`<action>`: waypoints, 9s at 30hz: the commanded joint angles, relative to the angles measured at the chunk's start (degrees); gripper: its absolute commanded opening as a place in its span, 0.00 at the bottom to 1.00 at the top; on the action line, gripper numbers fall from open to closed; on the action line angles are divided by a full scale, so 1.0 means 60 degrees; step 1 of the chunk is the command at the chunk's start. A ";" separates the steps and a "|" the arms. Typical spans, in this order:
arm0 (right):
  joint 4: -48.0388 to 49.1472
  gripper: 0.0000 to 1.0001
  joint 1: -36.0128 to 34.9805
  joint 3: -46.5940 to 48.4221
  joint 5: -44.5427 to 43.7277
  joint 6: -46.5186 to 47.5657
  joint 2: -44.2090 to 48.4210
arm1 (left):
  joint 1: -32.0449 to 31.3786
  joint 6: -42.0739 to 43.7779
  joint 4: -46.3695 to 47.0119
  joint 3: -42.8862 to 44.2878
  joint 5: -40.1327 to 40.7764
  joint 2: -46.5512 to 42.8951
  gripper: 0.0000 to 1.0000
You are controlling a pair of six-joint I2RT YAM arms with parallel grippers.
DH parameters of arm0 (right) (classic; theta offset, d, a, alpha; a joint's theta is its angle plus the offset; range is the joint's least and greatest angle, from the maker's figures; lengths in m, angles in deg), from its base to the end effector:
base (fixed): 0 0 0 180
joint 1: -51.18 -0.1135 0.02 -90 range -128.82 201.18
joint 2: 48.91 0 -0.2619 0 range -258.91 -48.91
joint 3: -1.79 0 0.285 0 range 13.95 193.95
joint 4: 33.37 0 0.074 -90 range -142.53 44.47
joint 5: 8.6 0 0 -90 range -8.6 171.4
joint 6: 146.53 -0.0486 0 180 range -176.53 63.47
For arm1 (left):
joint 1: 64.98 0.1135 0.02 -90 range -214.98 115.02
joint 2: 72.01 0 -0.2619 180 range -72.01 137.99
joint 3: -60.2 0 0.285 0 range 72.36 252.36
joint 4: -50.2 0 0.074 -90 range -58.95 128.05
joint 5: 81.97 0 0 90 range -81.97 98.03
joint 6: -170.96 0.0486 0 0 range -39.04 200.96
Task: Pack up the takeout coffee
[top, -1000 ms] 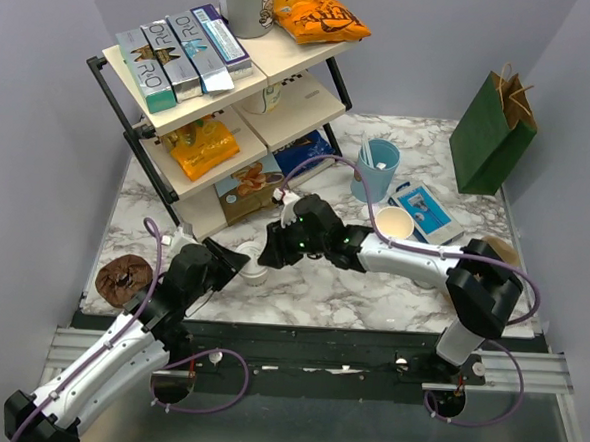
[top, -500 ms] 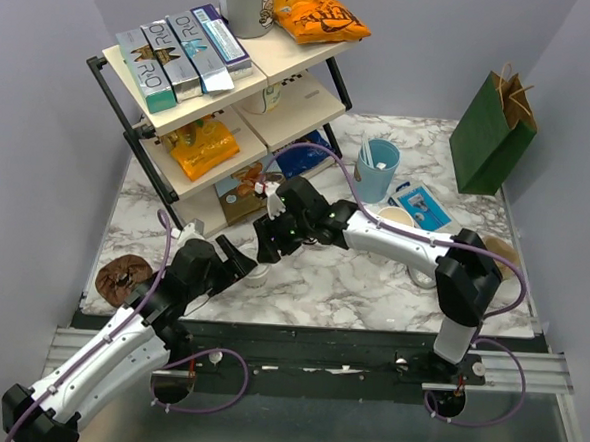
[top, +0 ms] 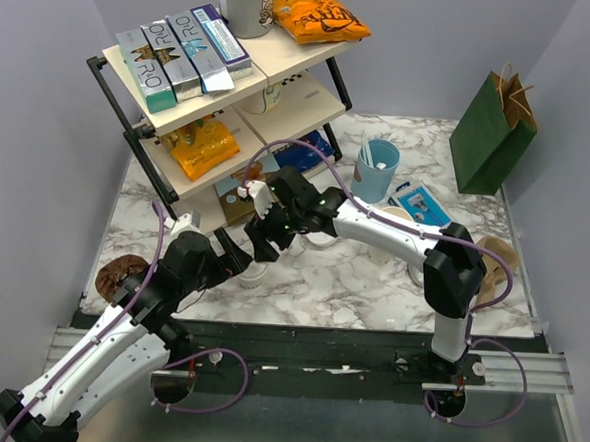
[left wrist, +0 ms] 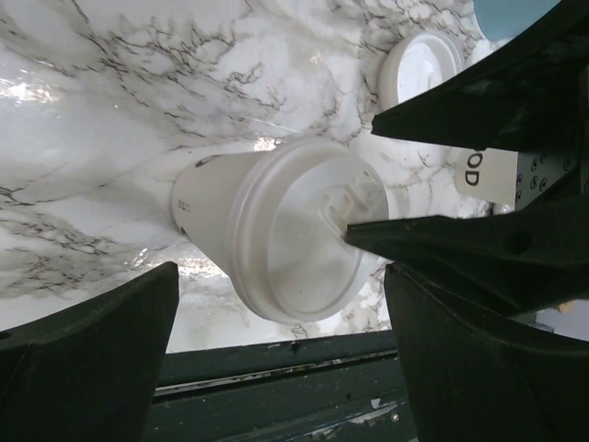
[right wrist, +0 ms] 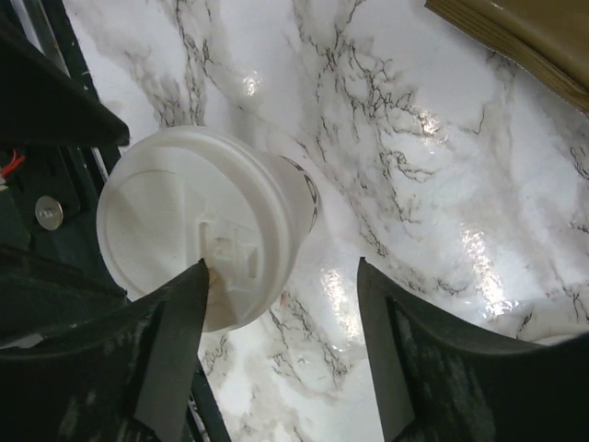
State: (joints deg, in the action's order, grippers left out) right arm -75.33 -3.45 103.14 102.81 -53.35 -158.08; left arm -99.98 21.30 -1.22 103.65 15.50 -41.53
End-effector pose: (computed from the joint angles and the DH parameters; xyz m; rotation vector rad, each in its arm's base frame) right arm 0.2549 0.3897 0.2310 -1.3818 2.1389 0.8364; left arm 0.1410 -0.0910 0.2343 -0.5722 2.2722 -0.7279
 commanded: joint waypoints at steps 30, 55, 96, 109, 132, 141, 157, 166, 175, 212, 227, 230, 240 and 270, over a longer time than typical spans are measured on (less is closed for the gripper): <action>0.2785 0.79 0.0009 -0.2706 -0.0243 -0.6228 0.1291 | 0.1146 -0.0457 0.1725 -0.1845 -0.0833 -0.0919 0.71; 0.2843 0.58 0.0023 -0.3673 -0.1678 -0.5615 0.0748 | 0.1366 -0.1351 0.2413 -0.3632 -0.1581 -0.1418 0.34; 0.2125 0.86 0.0213 -0.2047 -0.1181 -0.5555 0.1099 | 0.1366 0.0070 0.1813 -0.0967 -0.0586 -0.0466 0.99; 0.2417 0.76 0.0506 -0.2633 -0.1052 -0.5906 0.1466 | 0.1396 0.0026 0.2018 -0.0996 -0.0482 0.0003 0.99; 0.3985 0.45 0.0712 -0.3907 0.1397 -0.7063 0.1393 | 0.1439 -0.0399 0.3380 -0.1948 -0.1683 0.0707 0.77; 0.5682 0.25 0.0829 -0.5297 0.1427 -0.7869 0.1436 | 0.1469 -0.0794 0.3395 -0.2621 -0.1859 0.0487 0.63; 0.4398 0.43 0.0800 -0.4949 0.0548 -0.4047 0.1802 | 0.1498 -0.0429 0.2545 -0.2901 -0.2210 -0.1108 0.83; 0.3444 0.72 0.0814 -0.3689 0.1017 -0.4177 0.1993 | 0.1498 0.0069 0.2531 -0.2022 -0.2343 -0.1067 0.99; 0.3238 1.00 0.0814 -0.3320 0.0886 -0.5158 0.2416 | 0.1498 0.0392 0.2297 -0.1509 -0.1787 -0.0789 0.99; 0.5143 0.80 -0.0518 -0.6002 -0.1092 -0.9217 0.3311 | 0.1513 0.0187 0.3190 -0.2300 -0.2255 -0.0495 0.84; 0.5362 0.40 -0.0577 -0.6324 -0.1238 -0.8910 0.2754 | 0.1513 -0.0106 0.2985 -0.2593 -0.2211 -0.0568 0.68; 0.5348 0.31 -0.0563 -0.6223 -0.1546 -0.8033 0.2682 | 0.1527 -0.0164 0.2620 -0.2637 -0.2211 -0.0700 0.60; 0.3680 0.37 -0.0080 -0.5154 -0.1417 -0.5689 0.2301 | 0.1513 -0.0063 0.0965 -0.2506 -0.2269 -0.1842 0.67; 0.2520 1.00 0.0696 -0.3745 -0.2702 -0.4630 0.4538 | 0.1513 0.0993 0.0498 -0.0177 -0.0793 -0.1696 0.99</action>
State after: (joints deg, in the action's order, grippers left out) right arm -61.38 -0.30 82.55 91.68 -81.05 -135.96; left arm -90.78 25.08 7.64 99.17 4.24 -51.12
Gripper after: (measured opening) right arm 0.989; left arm 0.988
